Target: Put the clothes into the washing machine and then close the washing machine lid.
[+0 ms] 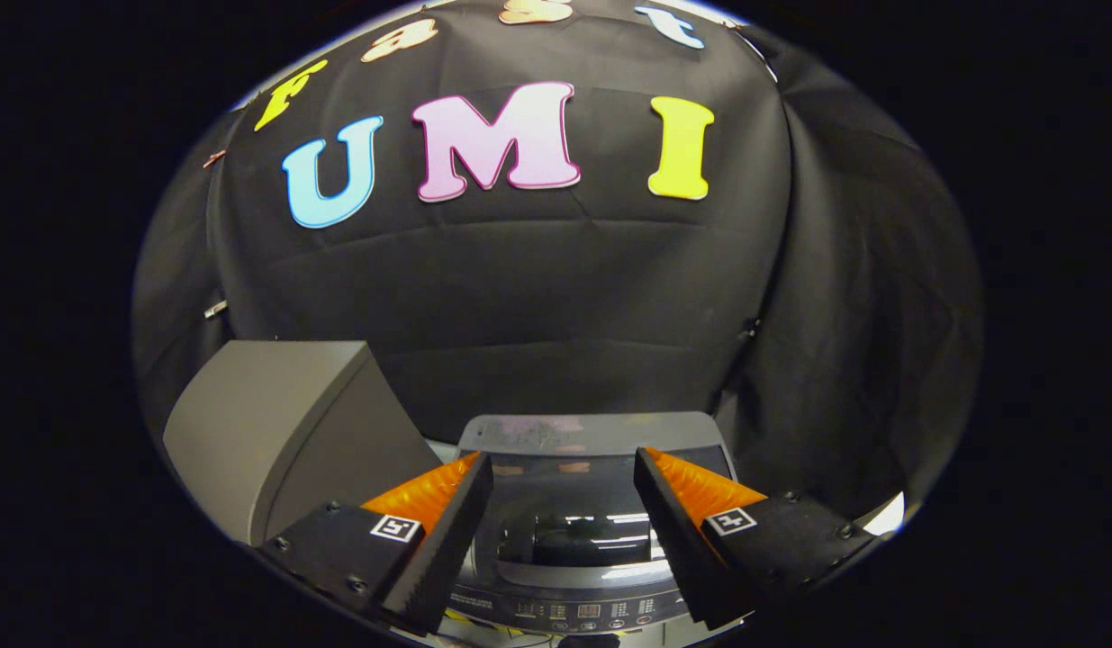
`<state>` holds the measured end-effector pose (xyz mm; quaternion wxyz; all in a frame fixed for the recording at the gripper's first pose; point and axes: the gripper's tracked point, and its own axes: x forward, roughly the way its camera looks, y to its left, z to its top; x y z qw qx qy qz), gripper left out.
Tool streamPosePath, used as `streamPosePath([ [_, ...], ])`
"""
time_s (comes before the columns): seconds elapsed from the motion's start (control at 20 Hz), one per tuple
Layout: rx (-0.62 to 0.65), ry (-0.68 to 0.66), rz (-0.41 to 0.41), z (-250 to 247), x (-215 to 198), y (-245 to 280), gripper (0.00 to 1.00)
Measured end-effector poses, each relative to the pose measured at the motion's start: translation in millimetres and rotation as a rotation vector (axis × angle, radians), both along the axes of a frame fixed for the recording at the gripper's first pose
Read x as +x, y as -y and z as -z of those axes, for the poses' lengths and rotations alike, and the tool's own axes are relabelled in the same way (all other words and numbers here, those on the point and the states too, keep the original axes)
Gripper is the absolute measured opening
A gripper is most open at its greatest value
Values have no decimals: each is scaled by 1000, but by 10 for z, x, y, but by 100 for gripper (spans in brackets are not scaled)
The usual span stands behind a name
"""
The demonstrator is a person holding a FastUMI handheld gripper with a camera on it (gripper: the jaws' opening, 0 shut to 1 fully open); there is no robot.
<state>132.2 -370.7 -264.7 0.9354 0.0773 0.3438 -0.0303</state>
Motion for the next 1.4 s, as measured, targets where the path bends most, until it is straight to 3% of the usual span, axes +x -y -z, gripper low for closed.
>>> streamPosePath([
  [0.35, -44, 288, 26, -1122, 176, -293, 98],
  [0.7, -52, 592, 62, -2466, -16, -502, 98],
  [0.95, -40, 607, 62, -2777, -298, -689, 98],
  [1.4, -57, 562, 44, -2758, -562, -1110, 98],
])
